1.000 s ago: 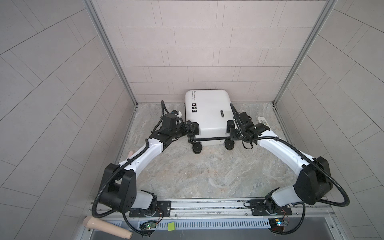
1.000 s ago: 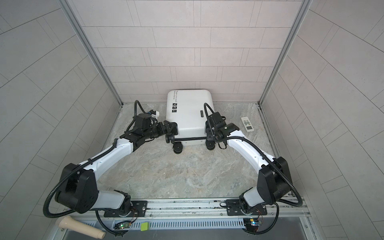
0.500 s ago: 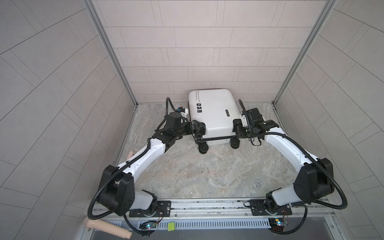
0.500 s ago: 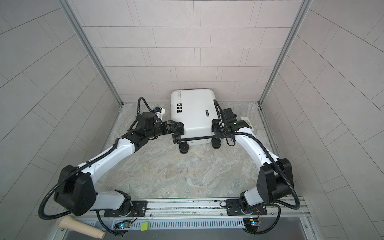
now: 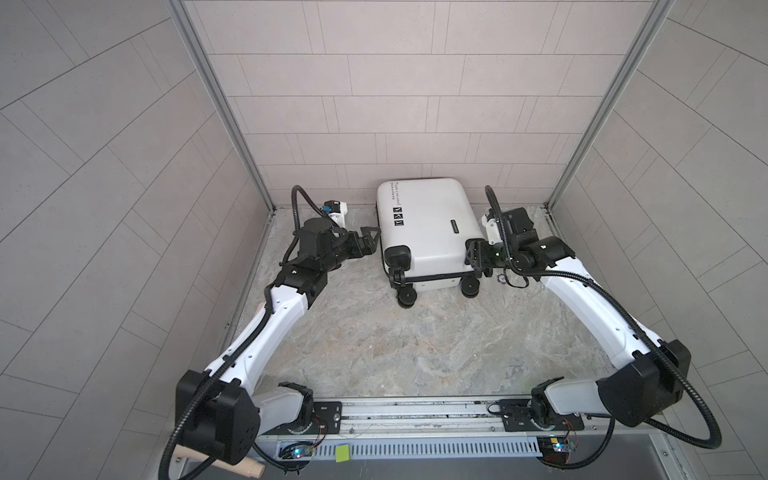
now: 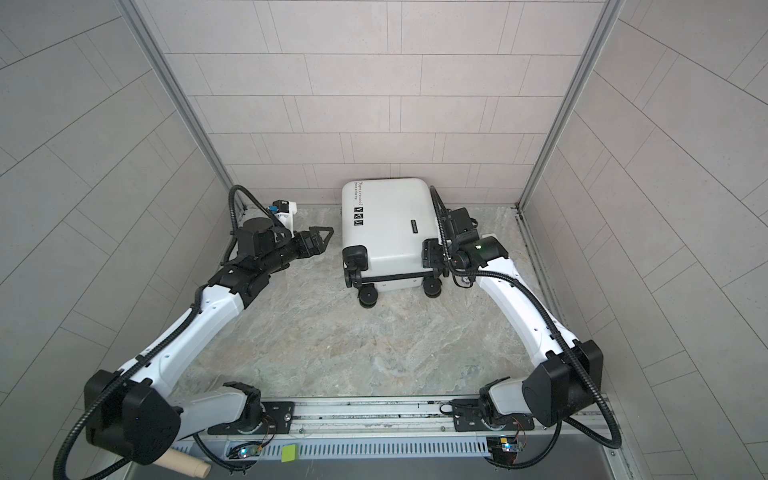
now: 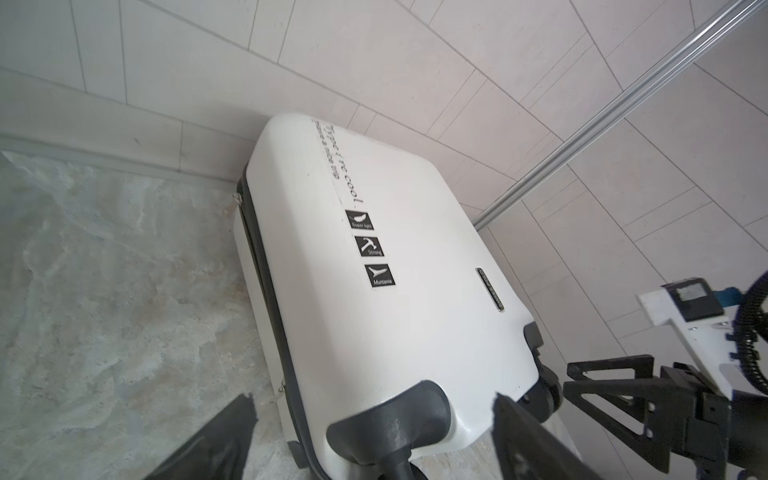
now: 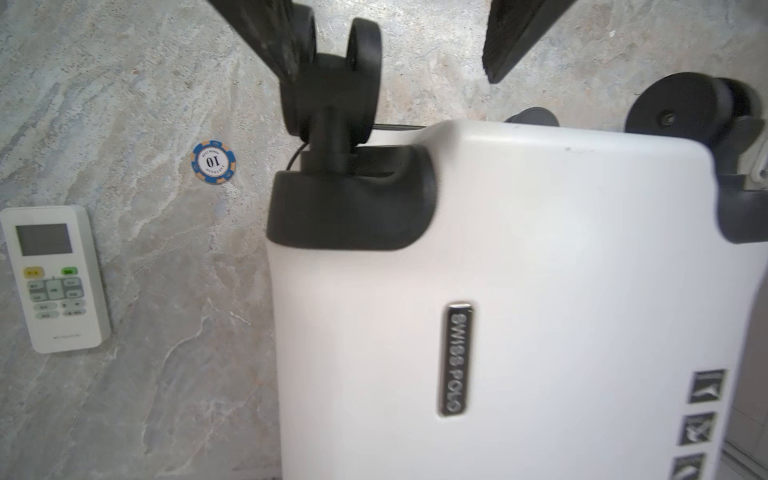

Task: Pack the luggage

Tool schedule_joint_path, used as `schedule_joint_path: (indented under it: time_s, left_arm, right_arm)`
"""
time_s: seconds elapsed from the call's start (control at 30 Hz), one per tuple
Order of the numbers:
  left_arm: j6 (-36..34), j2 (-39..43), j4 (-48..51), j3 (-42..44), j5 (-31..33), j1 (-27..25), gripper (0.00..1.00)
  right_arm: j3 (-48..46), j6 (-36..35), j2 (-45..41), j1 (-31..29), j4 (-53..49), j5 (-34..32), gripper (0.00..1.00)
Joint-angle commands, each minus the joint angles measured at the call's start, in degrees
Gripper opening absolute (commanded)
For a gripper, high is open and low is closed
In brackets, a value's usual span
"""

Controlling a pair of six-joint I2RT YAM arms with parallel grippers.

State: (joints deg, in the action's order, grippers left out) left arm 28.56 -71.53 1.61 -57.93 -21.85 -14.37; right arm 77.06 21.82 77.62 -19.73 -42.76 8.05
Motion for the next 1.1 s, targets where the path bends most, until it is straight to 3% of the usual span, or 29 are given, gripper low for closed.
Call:
schedule_joint_path:
  time_s: [0.0,0.2,0.47,0.8,1.07]
  left_arm:
    - [3.79,-3.69,-0.05,2.15,-3.05,2.53,0.80]
    - [5.39,-5.11,-4.59,7.16,-0.31,3.29,0.78]
    - [6.32,-4.76,-7.66,12.30,1.36,5.46,0.78]
    - [9.20,-4.18,-13.53,19.09,0.89,7.24,0.77]
    - [9.86,-3.22,-15.88,21.76,0.56,7.85,0.77]
  right_arm:
    - [1.87,2.84,-1.11,-4.75,-1.80,-2.35,0.76]
    - [5.15,7.27,2.49,-17.26,-1.22,-6.41,0.79]
    - [10.86,11.19,13.36,-28.65,0.87,-9.45,0.82]
    - [20.14,12.51,26.74,-32.61,-1.14,-14.60,0.83]
    - [23.51,14.12,32.69,-32.81,-1.31,-19.18,0.79]
